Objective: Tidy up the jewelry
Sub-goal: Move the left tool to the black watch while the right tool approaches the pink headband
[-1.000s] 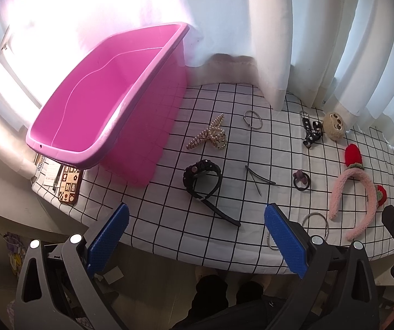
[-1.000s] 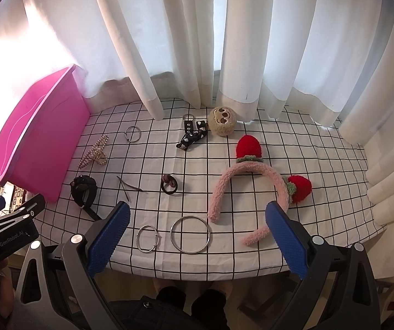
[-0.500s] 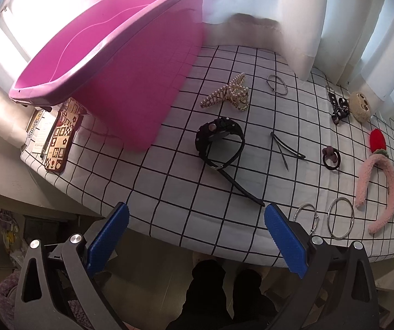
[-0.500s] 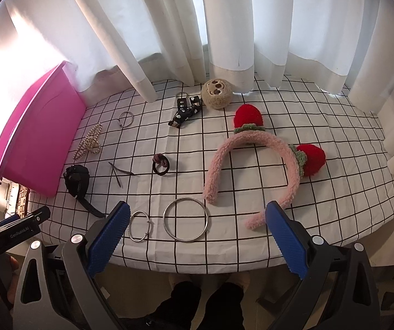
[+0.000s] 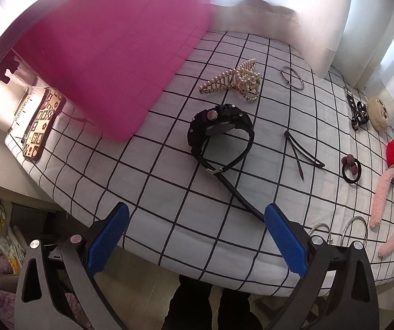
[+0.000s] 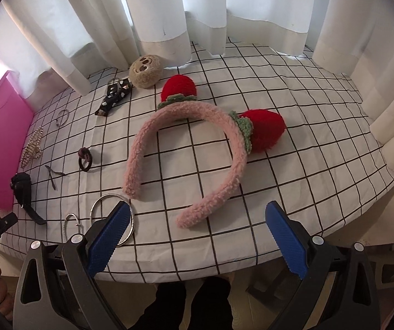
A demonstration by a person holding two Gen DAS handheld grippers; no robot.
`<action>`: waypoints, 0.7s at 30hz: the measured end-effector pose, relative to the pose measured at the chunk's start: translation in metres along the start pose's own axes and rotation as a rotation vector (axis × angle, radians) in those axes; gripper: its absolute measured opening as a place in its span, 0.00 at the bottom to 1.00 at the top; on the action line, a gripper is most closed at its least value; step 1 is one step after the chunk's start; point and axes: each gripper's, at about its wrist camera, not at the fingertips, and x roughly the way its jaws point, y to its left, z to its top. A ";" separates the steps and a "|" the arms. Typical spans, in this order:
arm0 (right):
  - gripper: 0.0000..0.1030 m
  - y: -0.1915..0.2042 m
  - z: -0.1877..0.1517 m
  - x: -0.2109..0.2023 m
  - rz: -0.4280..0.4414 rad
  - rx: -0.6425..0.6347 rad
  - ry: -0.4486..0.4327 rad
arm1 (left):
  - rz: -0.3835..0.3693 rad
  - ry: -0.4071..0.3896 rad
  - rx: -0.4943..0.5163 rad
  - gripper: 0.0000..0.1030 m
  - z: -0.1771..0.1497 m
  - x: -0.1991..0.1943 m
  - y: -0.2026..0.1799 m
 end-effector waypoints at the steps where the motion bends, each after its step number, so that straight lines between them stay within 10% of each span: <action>1: 0.91 -0.004 0.002 0.005 -0.021 0.003 0.000 | -0.001 -0.005 -0.004 0.94 0.001 0.003 -0.001; 21: 0.91 -0.038 0.022 0.079 -0.126 0.028 0.038 | 0.071 -0.066 -0.046 0.94 0.023 0.055 -0.011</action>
